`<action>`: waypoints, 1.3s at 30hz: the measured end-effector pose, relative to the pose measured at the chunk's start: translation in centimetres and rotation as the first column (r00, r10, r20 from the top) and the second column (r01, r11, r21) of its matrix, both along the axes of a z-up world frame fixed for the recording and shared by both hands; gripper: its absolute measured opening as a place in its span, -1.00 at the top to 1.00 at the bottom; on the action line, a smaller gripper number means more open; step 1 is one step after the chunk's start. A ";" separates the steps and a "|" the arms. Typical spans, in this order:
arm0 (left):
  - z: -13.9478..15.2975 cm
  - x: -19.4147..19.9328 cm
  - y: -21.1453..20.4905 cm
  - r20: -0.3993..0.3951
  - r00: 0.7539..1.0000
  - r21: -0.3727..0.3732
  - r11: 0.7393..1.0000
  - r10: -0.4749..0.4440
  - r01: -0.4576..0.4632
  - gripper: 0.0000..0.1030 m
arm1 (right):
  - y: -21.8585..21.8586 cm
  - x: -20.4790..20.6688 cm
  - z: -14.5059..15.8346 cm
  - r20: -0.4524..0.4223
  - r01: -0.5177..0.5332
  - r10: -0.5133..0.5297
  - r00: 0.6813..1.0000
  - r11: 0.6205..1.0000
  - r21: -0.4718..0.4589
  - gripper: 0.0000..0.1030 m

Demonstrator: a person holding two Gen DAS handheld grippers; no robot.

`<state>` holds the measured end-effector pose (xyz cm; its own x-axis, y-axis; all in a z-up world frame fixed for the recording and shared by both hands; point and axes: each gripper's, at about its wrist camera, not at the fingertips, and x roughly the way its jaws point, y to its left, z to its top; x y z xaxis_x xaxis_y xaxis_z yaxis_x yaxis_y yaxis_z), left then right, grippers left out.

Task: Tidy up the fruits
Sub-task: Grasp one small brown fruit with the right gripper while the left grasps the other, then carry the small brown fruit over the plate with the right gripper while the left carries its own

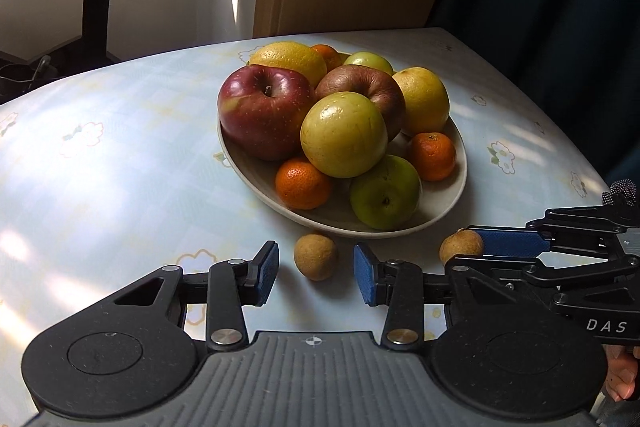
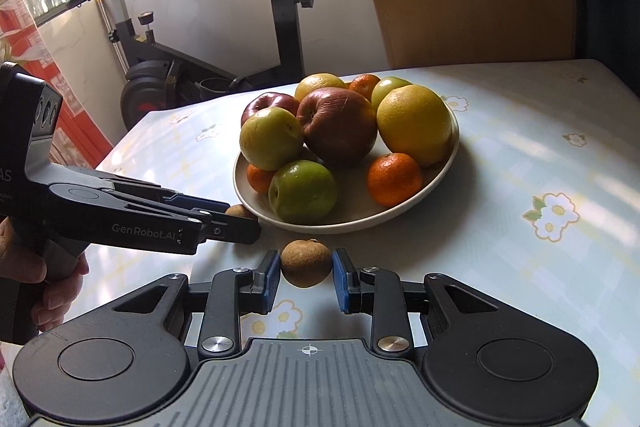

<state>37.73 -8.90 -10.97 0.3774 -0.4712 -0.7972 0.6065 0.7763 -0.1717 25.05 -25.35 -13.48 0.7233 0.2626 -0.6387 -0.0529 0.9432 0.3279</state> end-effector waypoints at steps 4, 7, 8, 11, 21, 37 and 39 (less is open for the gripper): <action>0.0 -0.1 -0.2 0.000 1.000 0.006 1.000 -0.002 0.002 0.33 | -0.1 -0.1 -0.2 -0.002 0.002 -0.002 1.000 1.000 0.007 0.50; 0.0 -0.1 -0.2 0.001 1.000 0.011 1.000 -0.002 0.002 0.50 | -0.1 -0.2 -0.2 -0.003 0.004 -0.004 1.000 1.000 0.010 0.50; 0.0 0.0 -0.2 -0.001 1.000 0.010 1.000 -0.003 0.003 0.50 | -0.1 -0.2 -0.2 -0.003 0.006 -0.006 1.000 1.000 0.011 0.50; 0.0 0.0 -0.3 -0.003 1.000 0.008 1.000 -0.005 0.005 0.50 | -0.1 -0.2 -0.3 -0.004 0.010 -0.010 1.000 1.000 0.011 0.50; 0.2 -0.4 -0.3 0.007 1.000 0.010 1.000 -0.013 0.013 0.50 | -0.2 -0.3 -0.2 0.003 0.014 -0.014 1.000 1.000 0.008 0.50; 6.3 -0.6 0.5 0.151 0.988 -0.055 0.998 0.001 0.008 0.50 | -1.8 0.5 3.3 0.121 0.029 -0.021 0.992 0.997 -0.071 0.50; 7.1 -0.2 0.2 0.166 0.986 -0.064 0.998 0.006 0.005 0.50 | -2.1 1.0 3.9 0.137 0.032 -0.020 0.990 0.996 -0.086 0.50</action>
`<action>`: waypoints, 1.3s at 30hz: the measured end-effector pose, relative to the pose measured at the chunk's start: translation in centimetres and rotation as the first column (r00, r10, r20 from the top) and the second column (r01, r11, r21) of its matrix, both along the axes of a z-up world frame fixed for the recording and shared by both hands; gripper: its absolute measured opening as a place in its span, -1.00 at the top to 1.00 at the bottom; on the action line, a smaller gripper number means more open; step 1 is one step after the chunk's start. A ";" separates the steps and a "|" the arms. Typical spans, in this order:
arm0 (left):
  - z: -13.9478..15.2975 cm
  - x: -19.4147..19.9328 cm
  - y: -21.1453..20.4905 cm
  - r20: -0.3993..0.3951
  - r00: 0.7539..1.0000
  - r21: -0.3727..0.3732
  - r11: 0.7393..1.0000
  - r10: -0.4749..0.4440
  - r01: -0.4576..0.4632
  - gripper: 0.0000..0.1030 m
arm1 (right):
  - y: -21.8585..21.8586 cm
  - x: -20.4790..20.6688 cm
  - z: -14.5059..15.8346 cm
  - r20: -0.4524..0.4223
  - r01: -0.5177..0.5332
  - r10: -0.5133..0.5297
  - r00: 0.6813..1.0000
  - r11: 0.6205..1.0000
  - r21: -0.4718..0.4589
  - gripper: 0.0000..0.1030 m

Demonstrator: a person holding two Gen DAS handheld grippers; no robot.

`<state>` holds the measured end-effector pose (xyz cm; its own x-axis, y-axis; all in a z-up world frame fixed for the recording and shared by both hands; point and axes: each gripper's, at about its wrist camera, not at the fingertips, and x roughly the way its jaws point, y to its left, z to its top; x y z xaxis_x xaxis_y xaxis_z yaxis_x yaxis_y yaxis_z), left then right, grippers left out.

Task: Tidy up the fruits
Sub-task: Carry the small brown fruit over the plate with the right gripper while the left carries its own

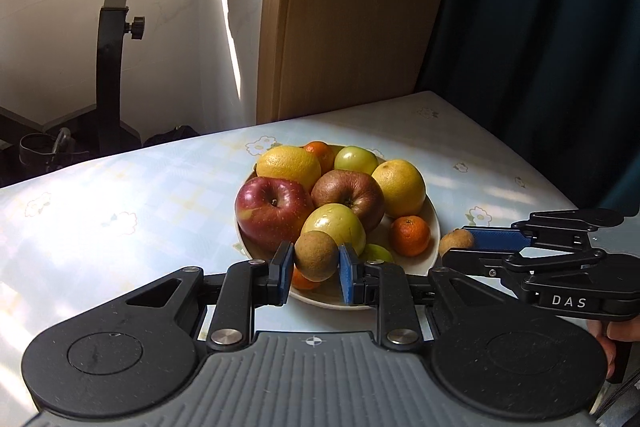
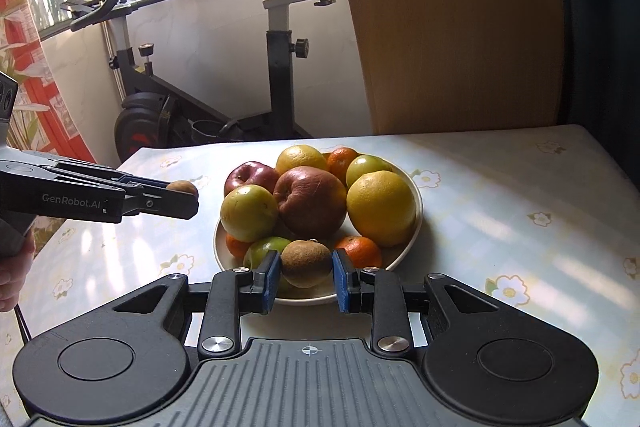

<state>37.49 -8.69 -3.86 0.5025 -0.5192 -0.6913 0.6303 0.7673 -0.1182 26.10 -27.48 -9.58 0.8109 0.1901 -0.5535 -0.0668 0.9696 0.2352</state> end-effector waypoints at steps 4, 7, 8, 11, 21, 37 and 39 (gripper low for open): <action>1.0 1.4 -1.1 0.014 1.000 -0.013 1.000 0.011 -0.011 0.50 | -0.6 1.6 1.1 0.032 -0.010 0.011 0.999 0.999 -0.031 0.50; 1.2 2.9 -2.1 0.012 1.000 -0.022 0.999 0.024 -0.024 0.50 | -1.4 3.2 1.7 0.049 -0.017 0.020 0.999 0.999 -0.043 0.50; 1.1 3.4 -2.5 0.008 1.000 -0.024 0.999 0.029 -0.028 0.50 | -1.8 3.8 1.7 0.047 -0.016 0.018 0.999 0.999 -0.039 0.50; 0.5 4.9 -3.6 -0.009 0.999 -0.017 0.999 0.037 -0.038 0.50 | -2.9 6.0 1.5 0.033 -0.002 0.003 0.999 0.999 -0.037 0.50; -0.8 6.6 -4.7 -0.034 0.998 0.017 0.999 0.044 -0.043 0.50 | -2.3 8.6 0.9 0.033 -0.048 0.050 0.998 0.998 -0.049 0.50; -1.2 6.0 -4.9 -0.044 0.999 0.040 0.999 0.015 -0.013 0.50 | -0.2 3.8 -2.3 -0.039 -0.118 0.116 0.992 0.992 -0.046 0.50; -1.2 5.8 -4.8 -0.042 0.999 0.042 0.999 0.016 -0.014 0.49 | 0.1 3.7 -2.5 -0.036 -0.122 0.120 0.992 0.991 -0.052 0.49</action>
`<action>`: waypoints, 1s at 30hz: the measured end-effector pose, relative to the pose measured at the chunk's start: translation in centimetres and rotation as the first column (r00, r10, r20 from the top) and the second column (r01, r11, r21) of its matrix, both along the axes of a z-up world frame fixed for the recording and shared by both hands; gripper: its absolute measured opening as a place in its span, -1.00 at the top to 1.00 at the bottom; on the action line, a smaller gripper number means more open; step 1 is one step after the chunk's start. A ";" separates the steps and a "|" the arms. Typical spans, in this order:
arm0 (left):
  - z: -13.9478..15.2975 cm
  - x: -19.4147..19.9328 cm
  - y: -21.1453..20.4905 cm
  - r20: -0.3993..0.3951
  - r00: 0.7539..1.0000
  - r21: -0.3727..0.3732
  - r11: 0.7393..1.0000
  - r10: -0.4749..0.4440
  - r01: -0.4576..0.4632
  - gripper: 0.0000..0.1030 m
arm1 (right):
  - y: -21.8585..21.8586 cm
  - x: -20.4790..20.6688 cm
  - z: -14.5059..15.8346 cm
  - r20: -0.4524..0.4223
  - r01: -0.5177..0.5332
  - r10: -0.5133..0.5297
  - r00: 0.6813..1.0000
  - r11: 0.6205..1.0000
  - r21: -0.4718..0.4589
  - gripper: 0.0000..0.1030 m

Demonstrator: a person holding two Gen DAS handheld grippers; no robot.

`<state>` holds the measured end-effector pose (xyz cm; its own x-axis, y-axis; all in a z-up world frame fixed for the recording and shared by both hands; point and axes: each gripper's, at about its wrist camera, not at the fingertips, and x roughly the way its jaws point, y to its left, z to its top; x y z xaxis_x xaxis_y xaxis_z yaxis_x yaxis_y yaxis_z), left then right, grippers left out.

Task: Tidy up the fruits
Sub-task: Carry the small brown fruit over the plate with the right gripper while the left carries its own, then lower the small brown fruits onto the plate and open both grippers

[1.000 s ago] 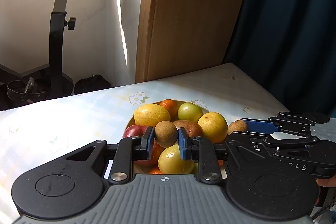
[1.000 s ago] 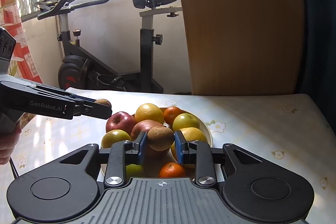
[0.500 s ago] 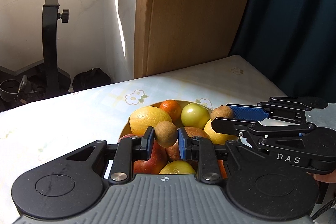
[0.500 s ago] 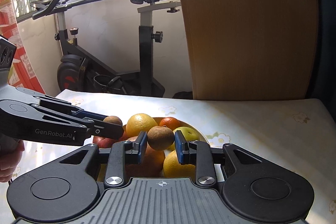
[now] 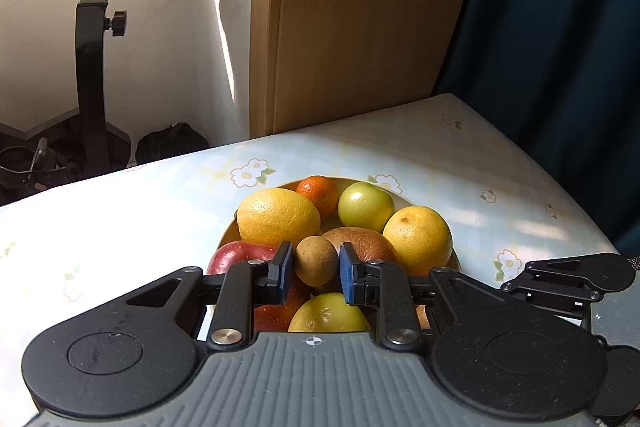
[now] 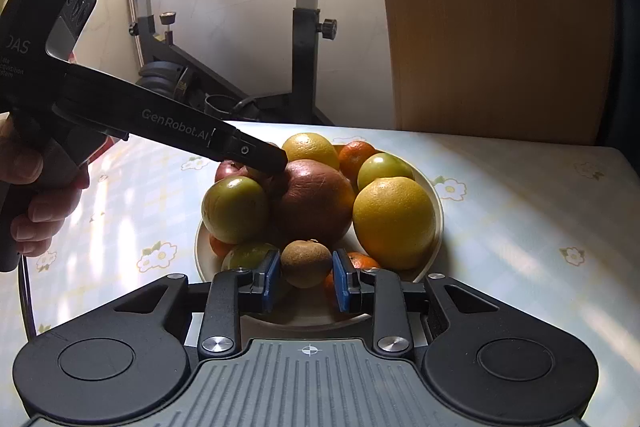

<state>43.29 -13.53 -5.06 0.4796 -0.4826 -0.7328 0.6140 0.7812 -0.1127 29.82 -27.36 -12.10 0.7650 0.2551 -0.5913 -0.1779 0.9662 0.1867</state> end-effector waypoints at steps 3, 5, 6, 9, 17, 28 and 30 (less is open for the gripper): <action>0.0 -0.1 0.1 -0.004 1.000 0.005 1.000 0.004 -0.004 0.49 | 0.2 0.0 0.1 0.000 0.003 -0.003 1.000 1.000 -0.003 0.49; 0.1 -0.2 0.0 -0.003 1.000 0.009 1.000 0.005 -0.005 0.49 | 0.2 0.2 0.1 -0.001 0.004 -0.004 1.000 1.000 -0.008 0.49; 0.1 -0.2 0.0 -0.004 1.000 0.009 1.000 0.005 -0.005 0.49 | 0.1 0.2 0.1 -0.001 0.005 -0.005 1.000 1.000 -0.011 0.49; 0.3 -0.2 0.1 -0.012 1.000 0.002 1.000 0.010 -0.010 0.48 | 0.1 0.3 0.1 -0.004 0.006 -0.006 1.000 1.000 -0.015 0.48; 0.7 -0.1 0.7 0.000 0.999 0.005 0.999 0.049 -0.049 0.20 | 0.1 0.2 0.3 -0.011 0.040 -0.040 0.999 0.999 -0.005 0.40; 2.4 -1.6 3.7 0.043 0.985 0.040 0.985 0.169 -0.170 -0.45 | -1.0 -1.0 2.1 0.028 0.110 -0.111 0.993 0.994 0.011 0.20; 2.7 -2.2 4.4 0.059 0.978 0.055 0.977 0.201 -0.204 -0.61 | -1.1 -1.3 2.8 0.039 0.129 -0.129 0.991 0.992 -0.001 0.12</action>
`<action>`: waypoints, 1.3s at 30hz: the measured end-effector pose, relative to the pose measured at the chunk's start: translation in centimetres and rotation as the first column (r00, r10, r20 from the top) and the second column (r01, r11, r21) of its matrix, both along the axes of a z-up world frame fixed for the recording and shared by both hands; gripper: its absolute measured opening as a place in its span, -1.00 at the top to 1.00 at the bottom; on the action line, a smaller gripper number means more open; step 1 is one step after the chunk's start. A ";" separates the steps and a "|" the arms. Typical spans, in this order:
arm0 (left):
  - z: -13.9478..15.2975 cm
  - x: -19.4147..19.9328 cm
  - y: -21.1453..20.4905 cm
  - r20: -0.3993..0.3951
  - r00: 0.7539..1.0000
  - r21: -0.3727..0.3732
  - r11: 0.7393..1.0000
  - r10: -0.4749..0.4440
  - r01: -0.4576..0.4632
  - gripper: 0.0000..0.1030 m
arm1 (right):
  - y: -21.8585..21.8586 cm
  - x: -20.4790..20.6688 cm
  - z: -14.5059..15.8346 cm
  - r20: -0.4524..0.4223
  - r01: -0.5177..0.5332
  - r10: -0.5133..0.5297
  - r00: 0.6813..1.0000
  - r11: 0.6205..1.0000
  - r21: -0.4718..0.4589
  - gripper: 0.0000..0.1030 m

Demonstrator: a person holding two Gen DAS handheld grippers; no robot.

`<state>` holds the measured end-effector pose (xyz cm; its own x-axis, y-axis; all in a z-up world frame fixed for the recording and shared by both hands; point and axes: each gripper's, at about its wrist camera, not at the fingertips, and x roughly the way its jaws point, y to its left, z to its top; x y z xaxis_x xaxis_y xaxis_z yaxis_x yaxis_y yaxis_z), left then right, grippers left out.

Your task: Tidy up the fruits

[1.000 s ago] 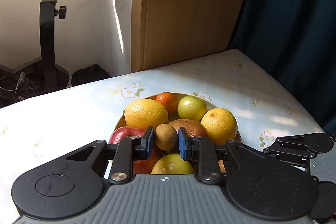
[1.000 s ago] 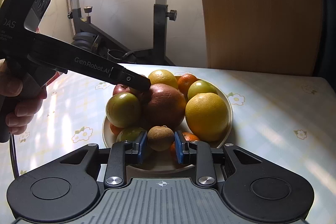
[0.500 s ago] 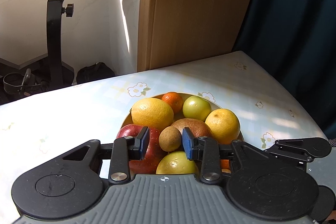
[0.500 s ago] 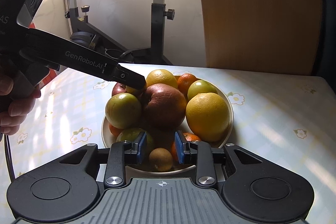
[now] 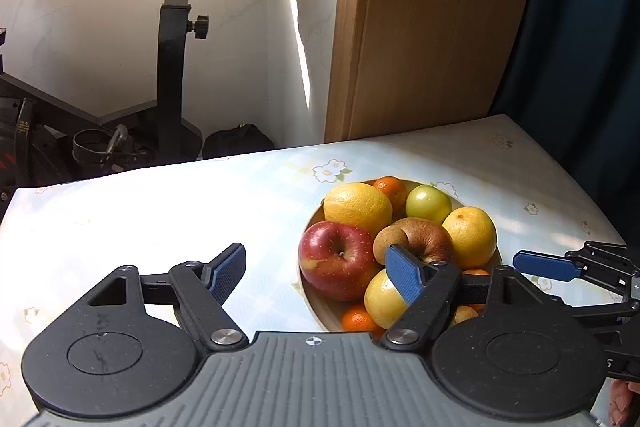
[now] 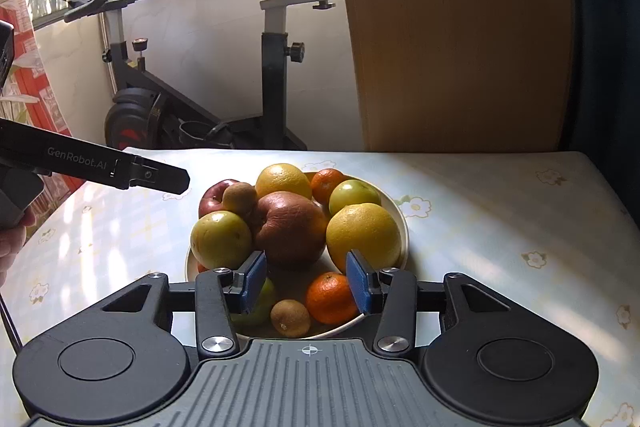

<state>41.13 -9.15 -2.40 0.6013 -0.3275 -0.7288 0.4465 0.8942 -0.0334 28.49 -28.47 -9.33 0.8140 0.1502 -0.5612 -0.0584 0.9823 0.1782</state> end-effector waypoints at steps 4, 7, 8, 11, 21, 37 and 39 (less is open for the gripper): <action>1.1 -1.3 1.5 0.021 0.999 -0.027 0.999 0.044 -0.044 -0.62 | -0.1 -0.7 1.4 0.016 0.033 -0.033 0.999 0.999 -0.016 -0.33; 2.3 -2.5 2.3 0.039 0.996 -0.063 0.995 0.075 -0.072 -0.65 | -0.1 -1.3 2.7 0.031 0.070 -0.069 0.997 0.997 -0.021 -0.71; 2.8 -3.1 2.6 0.054 0.995 -0.075 0.994 0.084 -0.080 -0.69 | 0.0 -1.6 3.2 0.038 0.079 -0.079 0.996 0.997 -0.019 -0.84; 4.3 -4.8 3.1 0.088 0.990 -0.088 0.991 0.107 -0.099 -0.75 | 0.3 -2.7 5.0 0.073 0.093 -0.091 0.993 0.996 -0.016 -0.99; 9.1 -10.4 5.4 0.152 0.974 -0.119 0.982 0.167 -0.149 -0.80 | 1.5 -5.8 10.5 0.100 0.087 -0.087 0.991 0.996 0.005 -0.99; 12.6 -16.0 6.3 0.295 0.935 -0.086 0.980 0.198 -0.181 -0.80 | 3.4 -10.5 14.9 0.132 0.119 -0.113 0.985 0.992 -0.038 -0.99; 12.8 -16.5 6.4 0.301 0.932 -0.091 0.979 0.203 -0.184 -0.80 | 3.5 -10.8 15.1 0.137 0.119 -0.113 0.984 0.992 -0.034 -0.99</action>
<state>24.67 -2.79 10.43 0.8489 -0.2198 -0.4808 0.2619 0.9649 0.0213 17.66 -25.01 5.73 0.8929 0.0292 -0.4492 0.0357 0.9902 0.1353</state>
